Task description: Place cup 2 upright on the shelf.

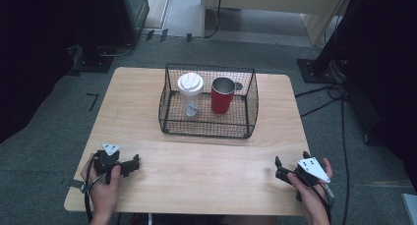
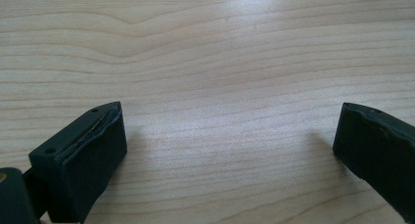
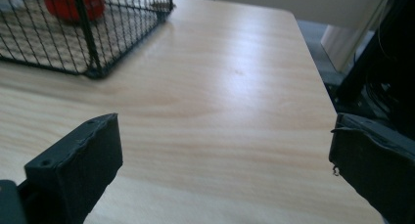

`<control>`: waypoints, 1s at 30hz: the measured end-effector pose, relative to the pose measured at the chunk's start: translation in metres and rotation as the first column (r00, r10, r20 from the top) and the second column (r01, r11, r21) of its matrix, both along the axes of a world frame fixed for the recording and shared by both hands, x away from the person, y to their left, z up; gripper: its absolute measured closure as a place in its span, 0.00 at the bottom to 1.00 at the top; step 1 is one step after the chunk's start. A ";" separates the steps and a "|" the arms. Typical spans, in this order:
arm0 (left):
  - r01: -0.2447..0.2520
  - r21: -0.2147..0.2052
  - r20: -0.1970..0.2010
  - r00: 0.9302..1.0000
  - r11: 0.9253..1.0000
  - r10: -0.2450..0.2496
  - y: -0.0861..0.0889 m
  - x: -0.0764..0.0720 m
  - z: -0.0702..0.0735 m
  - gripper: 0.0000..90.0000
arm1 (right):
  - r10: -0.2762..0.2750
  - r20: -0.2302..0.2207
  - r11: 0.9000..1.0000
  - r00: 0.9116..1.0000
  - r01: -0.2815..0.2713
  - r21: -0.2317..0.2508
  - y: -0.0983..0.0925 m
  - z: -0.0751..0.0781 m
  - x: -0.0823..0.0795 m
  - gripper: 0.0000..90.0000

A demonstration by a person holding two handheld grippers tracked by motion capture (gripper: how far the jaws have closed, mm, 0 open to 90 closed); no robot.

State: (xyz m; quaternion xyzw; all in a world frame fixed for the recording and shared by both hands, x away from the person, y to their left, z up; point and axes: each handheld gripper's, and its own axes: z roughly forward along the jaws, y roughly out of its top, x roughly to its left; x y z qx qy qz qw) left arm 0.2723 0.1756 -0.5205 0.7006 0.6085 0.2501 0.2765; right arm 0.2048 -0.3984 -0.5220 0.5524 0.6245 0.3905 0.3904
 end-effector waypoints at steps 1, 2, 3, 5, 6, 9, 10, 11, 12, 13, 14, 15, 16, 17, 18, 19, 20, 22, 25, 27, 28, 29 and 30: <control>0.002 0.001 -0.001 1.000 1.000 -0.002 0.000 0.000 0.000 0.00 | 0.007 -0.014 1.000 1.000 -0.007 0.006 -0.002 0.000 -0.001 0.00; 0.001 0.001 -0.001 1.000 1.000 -0.001 0.000 0.000 0.000 0.00 | 0.008 -0.028 1.000 1.000 -0.008 0.019 -0.004 0.000 -0.003 0.00; 0.001 0.001 -0.001 1.000 1.000 -0.001 0.000 0.000 0.000 0.00 | 0.001 -0.047 1.000 0.999 0.001 0.026 -0.006 0.000 -0.004 0.00; 0.001 0.001 -0.001 1.000 1.000 -0.001 0.000 0.000 0.000 0.00 | -0.022 -0.105 1.000 0.994 0.023 0.007 -0.010 -0.001 -0.005 0.02; 0.002 0.001 -0.002 1.000 1.000 -0.002 0.000 0.000 0.000 0.00 | -0.024 -0.123 1.000 0.992 0.024 -0.003 -0.011 -0.001 -0.005 0.03; 0.002 0.001 -0.001 1.000 1.000 -0.002 0.000 0.000 0.000 0.00 | -0.005 -0.148 1.000 0.989 0.004 -0.002 -0.013 -0.002 -0.005 0.06; 0.001 0.001 -0.001 1.000 1.000 -0.001 0.000 0.000 0.000 0.00 | 0.000 -0.170 1.000 0.985 -0.001 -0.004 -0.013 -0.002 -0.004 0.06; 0.001 0.001 -0.001 1.000 1.000 -0.001 0.000 0.000 0.000 0.00 | 0.005 -0.201 1.000 0.980 -0.007 -0.007 -0.014 -0.003 -0.003 0.06; 0.001 0.001 -0.001 1.000 1.000 -0.001 0.000 0.000 0.000 0.00 | 0.003 -0.233 1.000 0.972 -0.005 -0.008 -0.014 -0.003 -0.001 0.06; 0.001 0.001 -0.001 1.000 1.000 -0.001 0.000 0.000 0.000 0.00 | -0.007 -0.258 1.000 0.966 0.003 -0.016 -0.014 -0.004 0.000 0.06; 0.001 0.001 -0.001 1.000 1.000 -0.001 0.000 0.000 0.000 0.00 | -0.012 -0.281 1.000 0.960 0.005 -0.027 -0.014 -0.005 0.001 0.06; 0.001 0.001 -0.001 1.000 1.000 -0.001 0.000 0.000 0.000 0.00 | -0.008 -0.303 0.999 0.953 -0.003 -0.036 -0.013 -0.006 0.002 0.06; 0.002 0.001 -0.001 1.000 1.000 -0.002 0.000 0.000 0.000 0.00 | 0.003 -0.314 0.999 0.949 -0.013 -0.029 -0.013 -0.006 0.003 0.06; 0.001 0.001 -0.001 1.000 1.000 -0.001 0.000 0.000 0.000 0.00 | 0.019 -0.327 1.000 0.945 -0.021 -0.002 -0.013 -0.006 0.003 0.06; 0.001 0.001 -0.001 1.000 1.000 -0.001 0.000 0.000 0.000 0.00 | 0.036 -0.345 0.999 0.938 -0.026 0.034 -0.014 -0.007 0.003 0.06; 0.001 0.001 -0.002 1.000 1.000 -0.001 0.000 0.000 0.000 0.00 | 0.039 -0.351 0.998 0.936 -0.022 0.051 -0.015 -0.007 0.002 0.06; 0.002 0.001 -0.001 1.000 1.000 -0.002 0.000 0.000 0.000 0.00 | 0.034 -0.351 0.999 0.936 -0.018 0.049 -0.015 -0.007 0.002 0.06; 0.002 0.001 -0.002 1.000 1.000 -0.002 0.000 0.000 0.000 0.00 | 0.028 -0.352 0.999 0.936 -0.011 0.051 -0.014 -0.007 0.001 0.06; -0.001 -0.002 0.001 1.000 1.000 0.001 -0.001 0.000 0.000 0.00 | 0.015 -0.355 0.999 0.935 0.003 0.052 -0.013 -0.007 0.001 0.04; -0.001 -0.001 0.001 1.000 1.000 0.001 -0.001 0.000 0.000 0.00 | 0.010 -0.356 0.999 0.934 0.008 0.050 -0.013 -0.007 0.001 0.04; 0.000 -0.001 0.001 1.000 1.000 0.000 -0.001 0.000 0.000 0.00 | 0.008 -0.357 0.999 0.934 0.010 0.050 -0.012 -0.007 0.001 0.03; -0.001 -0.001 0.001 1.000 1.000 0.001 -0.001 0.000 0.000 0.00 | 0.007 -0.358 0.999 0.934 0.011 0.049 -0.013 -0.007 0.001 0.03; -0.001 -0.002 0.002 1.000 1.000 0.001 -0.001 0.000 0.000 0.00 | 0.007 -0.358 0.999 0.934 0.011 0.049 -0.013 -0.007 0.001 0.03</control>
